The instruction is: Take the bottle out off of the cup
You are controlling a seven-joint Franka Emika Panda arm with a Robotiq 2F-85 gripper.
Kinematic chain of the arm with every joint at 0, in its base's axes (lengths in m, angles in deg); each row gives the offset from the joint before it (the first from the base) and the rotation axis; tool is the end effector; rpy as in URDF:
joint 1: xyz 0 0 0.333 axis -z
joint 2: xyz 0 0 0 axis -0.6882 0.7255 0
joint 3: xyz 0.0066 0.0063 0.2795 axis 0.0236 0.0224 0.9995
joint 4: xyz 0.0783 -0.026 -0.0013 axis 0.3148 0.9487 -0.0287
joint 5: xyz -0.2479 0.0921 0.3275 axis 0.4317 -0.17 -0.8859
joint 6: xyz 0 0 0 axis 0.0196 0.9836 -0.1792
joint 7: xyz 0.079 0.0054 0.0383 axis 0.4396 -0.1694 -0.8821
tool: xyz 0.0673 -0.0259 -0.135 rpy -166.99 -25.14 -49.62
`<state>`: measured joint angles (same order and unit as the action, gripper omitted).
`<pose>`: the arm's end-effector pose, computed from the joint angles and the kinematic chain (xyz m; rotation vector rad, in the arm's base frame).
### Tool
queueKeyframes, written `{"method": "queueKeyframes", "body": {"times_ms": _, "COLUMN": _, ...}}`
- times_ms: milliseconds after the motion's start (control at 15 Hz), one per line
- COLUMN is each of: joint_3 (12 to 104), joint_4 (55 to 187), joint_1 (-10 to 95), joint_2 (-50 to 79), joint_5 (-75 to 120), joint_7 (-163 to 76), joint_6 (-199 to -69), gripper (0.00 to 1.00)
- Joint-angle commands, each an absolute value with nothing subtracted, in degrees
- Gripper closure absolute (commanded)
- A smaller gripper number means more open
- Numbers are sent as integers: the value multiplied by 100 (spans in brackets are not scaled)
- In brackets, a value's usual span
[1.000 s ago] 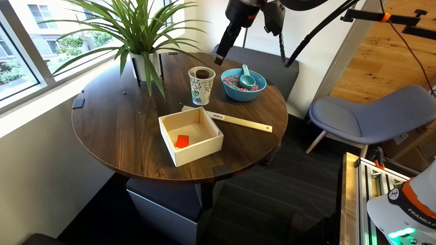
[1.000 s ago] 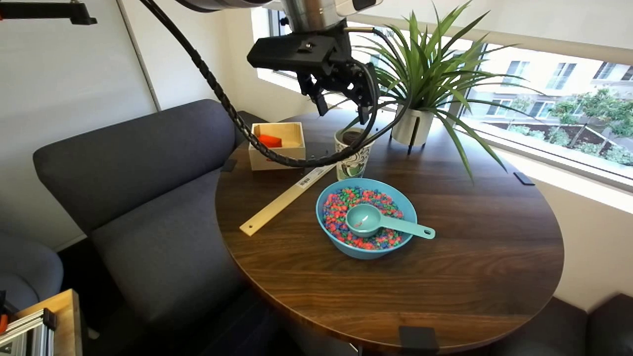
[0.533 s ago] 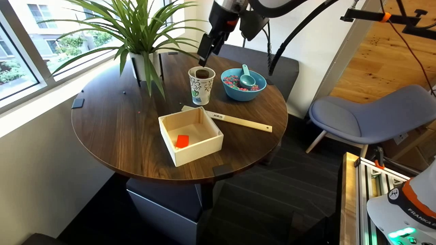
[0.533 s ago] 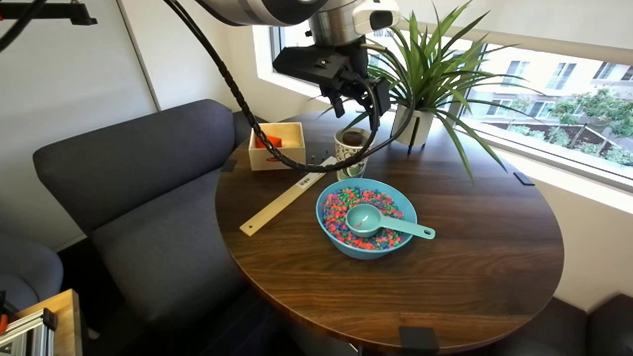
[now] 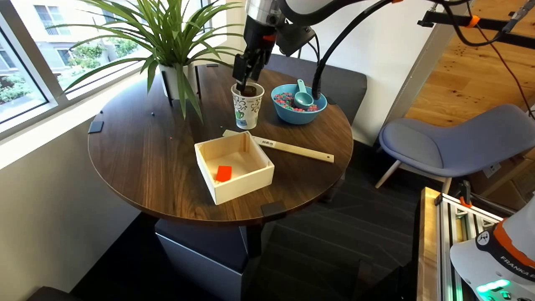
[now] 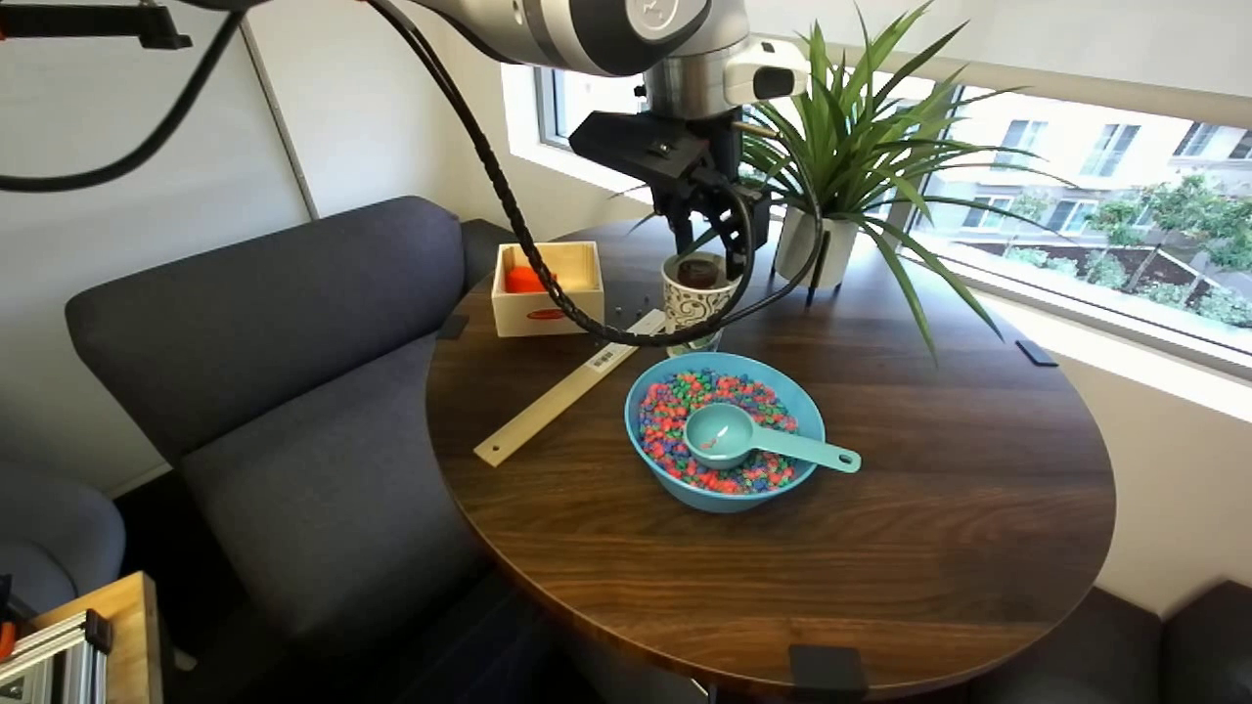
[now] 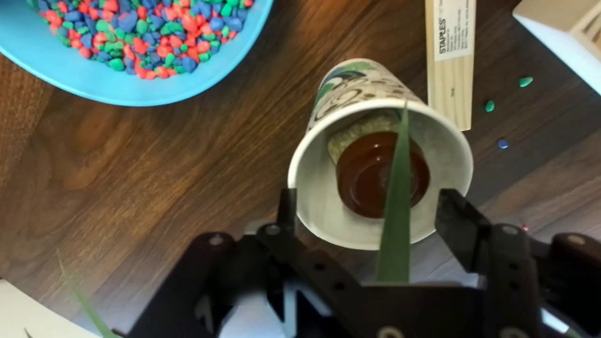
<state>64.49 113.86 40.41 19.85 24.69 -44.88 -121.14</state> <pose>0.7201 0.0605 0.3941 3.0618 0.1226 0.3992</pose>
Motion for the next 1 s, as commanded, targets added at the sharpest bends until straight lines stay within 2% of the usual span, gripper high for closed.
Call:
{"method": "queueKeyframes", "body": {"times_ms": 0, "joint_3": 6461, "joint_4": 10921, "joint_1": 3994, "joint_2": 2268, "joint_5": 2248, "joint_7": -4490, "joint_6": -11668, "gripper": 23}}
{"method": "queueKeyframes", "body": {"times_ms": 267, "joint_3": 6447, "joint_4": 10701, "joint_1": 3966, "joint_2": 2378, "joint_5": 2211, "joint_7": -4441, "joint_6": -11377, "gripper": 24}}
{"method": "queueKeyframes", "body": {"times_ms": 533, "joint_3": 6450, "joint_4": 10556, "joint_1": 3972, "joint_2": 2440, "joint_5": 2169, "joint_7": -4450, "joint_6": -11123, "gripper": 33}}
{"method": "queueKeyframes", "body": {"times_ms": 933, "joint_3": 6426, "joint_4": 10363, "joint_1": 3983, "joint_2": 2574, "joint_5": 2096, "joint_7": -4408, "joint_6": -10868, "gripper": 37}}
